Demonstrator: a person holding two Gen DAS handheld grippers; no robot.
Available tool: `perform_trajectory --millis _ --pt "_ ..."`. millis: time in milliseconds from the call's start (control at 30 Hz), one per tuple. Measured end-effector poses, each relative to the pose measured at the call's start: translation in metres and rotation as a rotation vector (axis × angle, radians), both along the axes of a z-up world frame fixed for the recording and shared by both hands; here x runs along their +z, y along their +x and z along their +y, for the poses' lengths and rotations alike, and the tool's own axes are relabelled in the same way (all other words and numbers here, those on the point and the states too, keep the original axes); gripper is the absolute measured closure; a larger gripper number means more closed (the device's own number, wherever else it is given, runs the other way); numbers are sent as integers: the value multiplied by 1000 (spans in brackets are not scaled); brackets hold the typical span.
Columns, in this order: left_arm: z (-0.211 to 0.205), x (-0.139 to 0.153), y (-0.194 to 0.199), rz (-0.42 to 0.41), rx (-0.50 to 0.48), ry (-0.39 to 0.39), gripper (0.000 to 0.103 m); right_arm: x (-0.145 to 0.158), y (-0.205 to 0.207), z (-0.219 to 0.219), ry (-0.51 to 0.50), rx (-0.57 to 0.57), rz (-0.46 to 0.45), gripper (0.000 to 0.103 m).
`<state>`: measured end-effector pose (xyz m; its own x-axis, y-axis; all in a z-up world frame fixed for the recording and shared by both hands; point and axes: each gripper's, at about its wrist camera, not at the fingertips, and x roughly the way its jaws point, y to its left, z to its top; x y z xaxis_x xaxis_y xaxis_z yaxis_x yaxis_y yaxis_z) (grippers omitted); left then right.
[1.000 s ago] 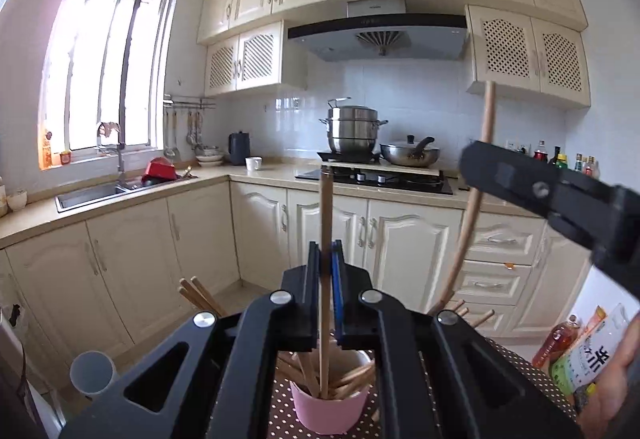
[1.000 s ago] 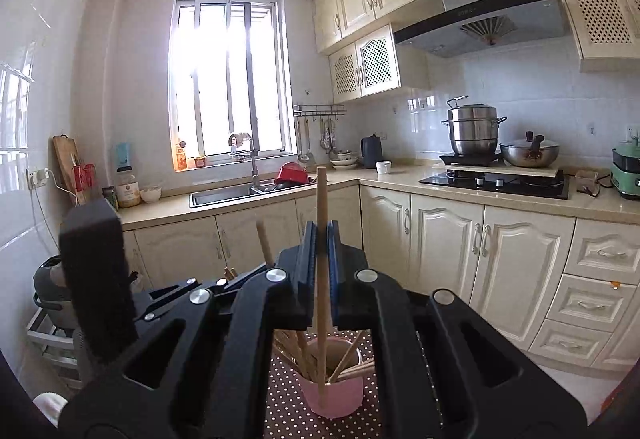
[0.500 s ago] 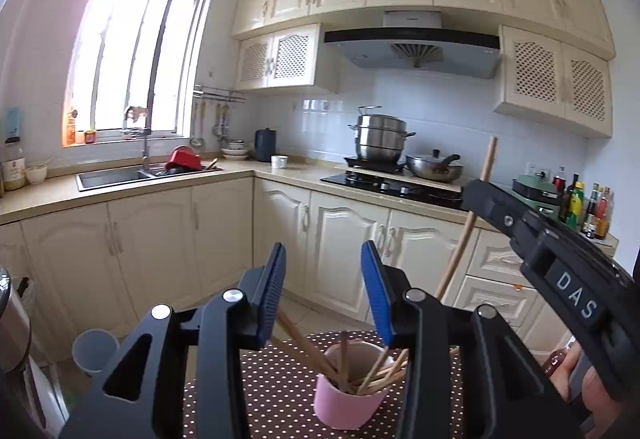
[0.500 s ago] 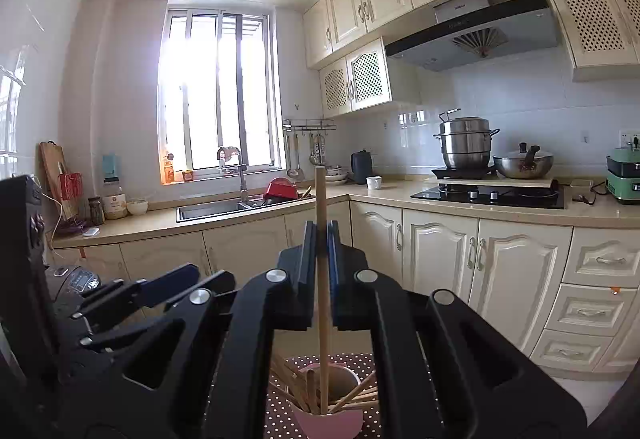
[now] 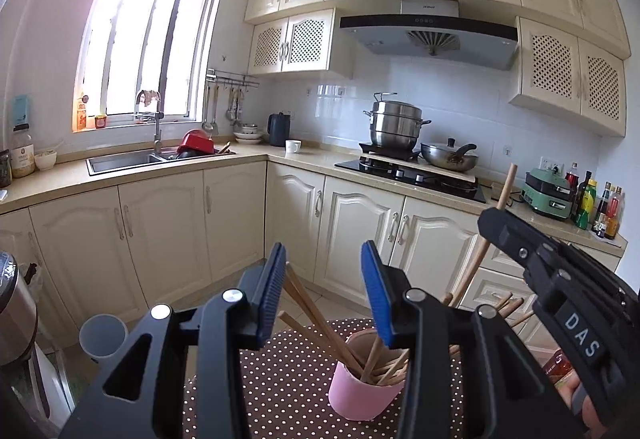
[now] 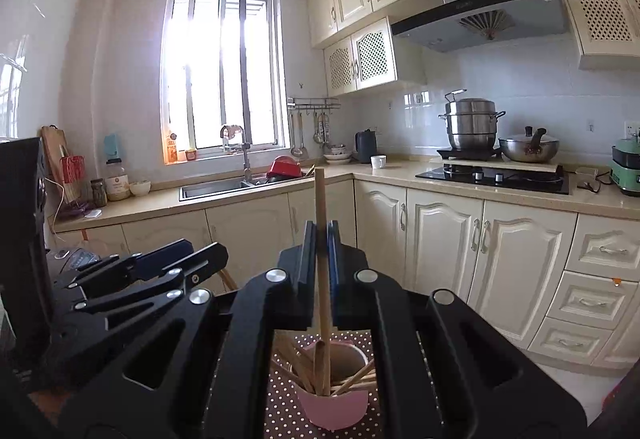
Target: Organize utensils
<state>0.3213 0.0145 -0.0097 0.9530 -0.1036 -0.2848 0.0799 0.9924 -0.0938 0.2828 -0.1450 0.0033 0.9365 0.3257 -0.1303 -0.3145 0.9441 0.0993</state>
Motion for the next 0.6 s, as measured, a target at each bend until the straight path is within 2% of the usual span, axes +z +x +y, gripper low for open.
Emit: perform_trajectory --millis 233,600 --pt "3 -6 0 20 25 19 63 -13 2 3 -26 8 55 97" --pt "3 -4 -6 37 29 30 62 -11 -1 5 -42 17 107 96"
